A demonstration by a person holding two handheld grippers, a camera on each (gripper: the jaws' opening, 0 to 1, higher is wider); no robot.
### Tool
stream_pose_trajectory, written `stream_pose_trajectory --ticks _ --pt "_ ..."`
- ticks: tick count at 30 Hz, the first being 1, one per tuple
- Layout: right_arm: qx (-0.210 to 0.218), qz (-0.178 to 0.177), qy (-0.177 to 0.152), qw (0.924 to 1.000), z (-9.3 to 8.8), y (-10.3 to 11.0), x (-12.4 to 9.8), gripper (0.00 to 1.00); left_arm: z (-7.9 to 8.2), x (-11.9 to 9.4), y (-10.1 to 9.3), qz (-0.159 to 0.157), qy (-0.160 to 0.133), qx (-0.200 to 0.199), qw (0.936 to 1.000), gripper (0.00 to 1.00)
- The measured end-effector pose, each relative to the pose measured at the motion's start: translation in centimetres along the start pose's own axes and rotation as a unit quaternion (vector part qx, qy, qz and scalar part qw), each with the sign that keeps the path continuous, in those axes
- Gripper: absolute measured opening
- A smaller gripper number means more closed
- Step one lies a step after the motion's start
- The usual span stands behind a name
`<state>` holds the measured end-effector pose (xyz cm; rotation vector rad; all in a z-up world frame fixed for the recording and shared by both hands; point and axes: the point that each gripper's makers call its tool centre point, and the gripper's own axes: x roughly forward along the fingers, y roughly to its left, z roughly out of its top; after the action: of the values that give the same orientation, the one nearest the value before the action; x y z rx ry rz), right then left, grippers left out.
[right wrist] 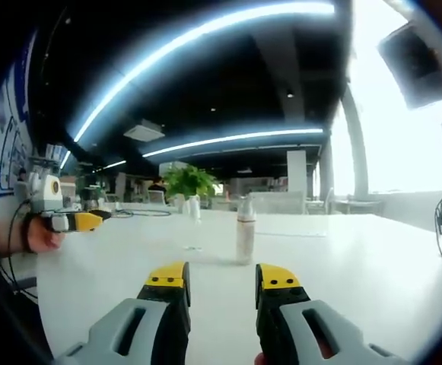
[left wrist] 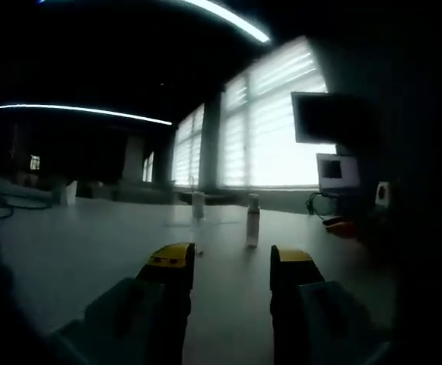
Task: Clamp pump bottle remove cover press pump head put on cover
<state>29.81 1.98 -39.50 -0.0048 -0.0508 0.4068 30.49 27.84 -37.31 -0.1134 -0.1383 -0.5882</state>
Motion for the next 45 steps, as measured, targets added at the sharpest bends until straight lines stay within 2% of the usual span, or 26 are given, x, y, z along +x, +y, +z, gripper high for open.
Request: stream_pose_trajectory --ticks 1,13,16,19,23,28,32,38,39,45 --pt "0.0 0.001 0.0 1.0 0.0 0.0 0.0 0.29 0.1 -0.1 0.2 0.004 -0.004 -0.016 0.9999 0.31" --pt "-0.007 0.013 -0.001 0.9999 0.0 0.6 0.0 0.29 -0.2 -0.1 -0.3 -0.011 0.002 -0.019 0.9998 0.31" --pt "-0.009 0.013 0.001 0.9999 -0.1 0.6 -0.1 0.29 -0.7 -0.3 -0.2 0.0 0.015 -0.028 0.9995 0.31" --pt "-0.009 0.015 0.002 0.9998 -0.1 0.6 0.0 0.29 -1.0 -0.1 -0.5 0.003 0.022 -0.004 0.9998 0.3" --pt "-0.001 0.021 0.003 0.9998 -0.2 0.6 0.0 0.29 -1.4 0.1 0.1 -0.013 0.026 0.008 0.9996 0.3" --pt "0.005 0.026 0.004 0.9996 -0.3 0.7 0.0 0.29 -1.6 0.2 -0.5 -0.023 0.032 0.018 0.999 0.3" --pt "-0.001 0.029 0.008 0.9995 -0.4 0.9 0.1 0.29 -1.3 0.1 -0.6 -0.021 0.026 0.016 0.9993 0.3" --pt "-0.001 0.029 0.01 0.9995 -0.5 0.9 0.2 0.29 -1.4 0.2 0.8 -0.023 0.022 0.006 0.9995 0.3" --pt "-0.001 0.029 0.009 0.9996 -0.4 0.9 0.1 0.29 -1.4 0.1 0.3 -0.024 0.022 0.008 0.9994 0.3" --pt "0.003 0.027 0.009 0.9996 -0.4 0.8 0.2 0.29 -1.3 0.1 -0.2 -0.025 0.021 0.009 0.9994 0.3"
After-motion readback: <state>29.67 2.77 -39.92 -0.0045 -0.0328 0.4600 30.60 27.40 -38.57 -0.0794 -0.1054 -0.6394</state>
